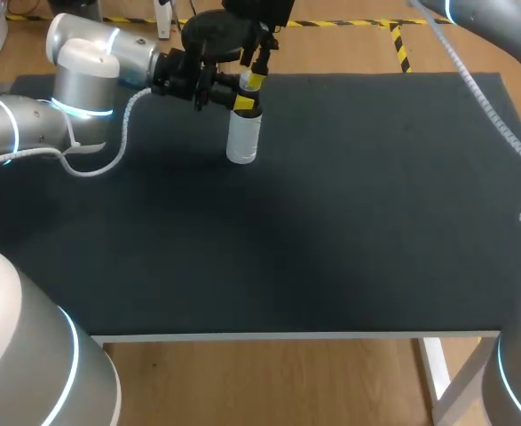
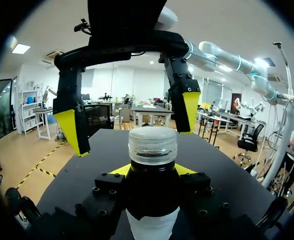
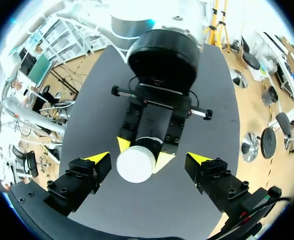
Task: Unscrew the bottle cap
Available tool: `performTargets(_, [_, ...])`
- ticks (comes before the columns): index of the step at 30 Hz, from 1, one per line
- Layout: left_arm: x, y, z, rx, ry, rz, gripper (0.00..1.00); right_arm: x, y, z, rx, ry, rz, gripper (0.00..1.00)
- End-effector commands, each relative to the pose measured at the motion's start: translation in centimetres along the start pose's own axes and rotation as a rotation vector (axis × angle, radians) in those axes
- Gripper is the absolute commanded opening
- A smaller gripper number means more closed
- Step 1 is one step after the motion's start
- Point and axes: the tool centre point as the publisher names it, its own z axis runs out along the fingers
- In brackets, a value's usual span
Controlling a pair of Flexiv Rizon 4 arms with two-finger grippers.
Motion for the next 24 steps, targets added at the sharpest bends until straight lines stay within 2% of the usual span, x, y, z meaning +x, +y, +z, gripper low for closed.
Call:
performTargets(1, [-0.21,0.13,0.02,0.0,0.005,0.0,0.0,0.28,-0.13,-0.1,0.008,-0.017,0.01,1.0])
performTargets(13, [-0.21,0.13,0.02,0.0,0.005,0.0,0.0,0.38,-0.55,-0.16,0.025,-0.047,0.026,1.0])
performTargets(15, [-0.21,0.13,0.02,0.0,0.005,0.0,0.0,0.42,-0.59,-0.15,0.027,-0.049,0.026,0.51])
performTargets(16, [-0.21,0.13,0.02,0.0,0.005,0.0,0.0,0.43,-0.6,-0.13,0.028,-0.05,0.027,0.49])
performTargets(19, [-0.21,0.13,0.02,0.0,0.005,0.0,0.0,0.43,-0.62,-0.12,0.031,-0.052,0.026,0.49])
performTargets(21, [-0.21,0.13,0.02,0.0,0.005,0.0,0.0,0.43,-0.62,-0.13,0.032,-0.056,0.022,0.4])
performTargets(24, [-0.21,0.13,0.02,0.0,0.005,0.0,0.0,0.43,-0.63,-0.14,0.039,-0.059,0.016,0.14])
